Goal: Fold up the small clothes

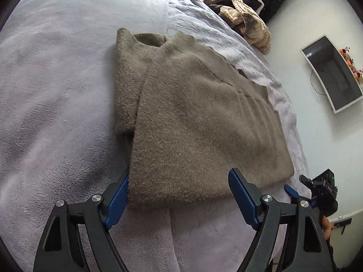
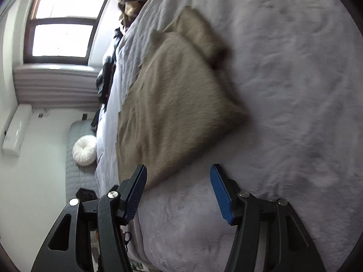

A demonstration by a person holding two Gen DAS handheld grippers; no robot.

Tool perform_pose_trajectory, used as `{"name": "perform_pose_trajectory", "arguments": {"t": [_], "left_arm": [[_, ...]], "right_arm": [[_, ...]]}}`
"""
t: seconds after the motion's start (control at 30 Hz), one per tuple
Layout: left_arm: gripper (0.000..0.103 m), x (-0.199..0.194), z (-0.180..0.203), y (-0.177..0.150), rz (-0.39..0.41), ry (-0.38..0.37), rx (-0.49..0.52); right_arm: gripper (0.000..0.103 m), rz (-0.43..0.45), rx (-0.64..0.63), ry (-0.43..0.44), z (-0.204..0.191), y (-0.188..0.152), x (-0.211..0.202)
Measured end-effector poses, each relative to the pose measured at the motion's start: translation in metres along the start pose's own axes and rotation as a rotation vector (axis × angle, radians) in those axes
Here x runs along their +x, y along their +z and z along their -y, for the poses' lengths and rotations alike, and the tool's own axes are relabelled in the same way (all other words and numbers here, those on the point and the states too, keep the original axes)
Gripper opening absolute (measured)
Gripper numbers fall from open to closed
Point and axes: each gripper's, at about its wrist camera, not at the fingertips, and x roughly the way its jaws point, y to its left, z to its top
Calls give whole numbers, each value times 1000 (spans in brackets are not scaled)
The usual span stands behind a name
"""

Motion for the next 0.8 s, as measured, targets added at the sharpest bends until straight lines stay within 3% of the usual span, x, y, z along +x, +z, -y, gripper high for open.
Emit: {"name": "perform_pose_trajectory", "arguments": {"t": [0.1, 0.13, 0.17, 0.2, 0.23, 0.3, 0.33, 0.43, 0.57, 0.7, 0.8], "left_arm": [[82, 1, -4, 2, -9, -27, -15], [78, 0, -7, 3, -8, -39, -29], [71, 0, -9, 3, -4, -43, -42], [51, 0, -11, 4, -8, -36, -49], [26, 0, -13, 5, -16, -26, -57], [18, 0, -22, 6, -32, -30, -94], [10, -4, -25, 5, -22, -55, -109], [10, -18, -16, 0, 9, -59, -72], [10, -25, -3, -15, 22, -1, 2], [10, -9, -15, -32, -14, 63, -1], [11, -20, -21, -38, 15, 64, -18]], "right_arm": [[62, 67, 38, -10, 4, 9, 0], [62, 80, 45, -15, 5, 11, 1], [62, 95, 56, -15, 8, 14, 1], [62, 108, 61, -13, 8, 18, 3], [52, 113, 41, -17, 6, 21, 7], [9, 96, -33, -84, -6, 27, 17], [9, 91, -62, -113, -12, 28, 18], [8, 86, -192, -162, -35, 33, 12], [8, 94, -273, -213, -47, 39, -2], [8, 45, -263, -282, -21, 45, 11], [8, 45, -174, -205, 3, 42, 3]]}}
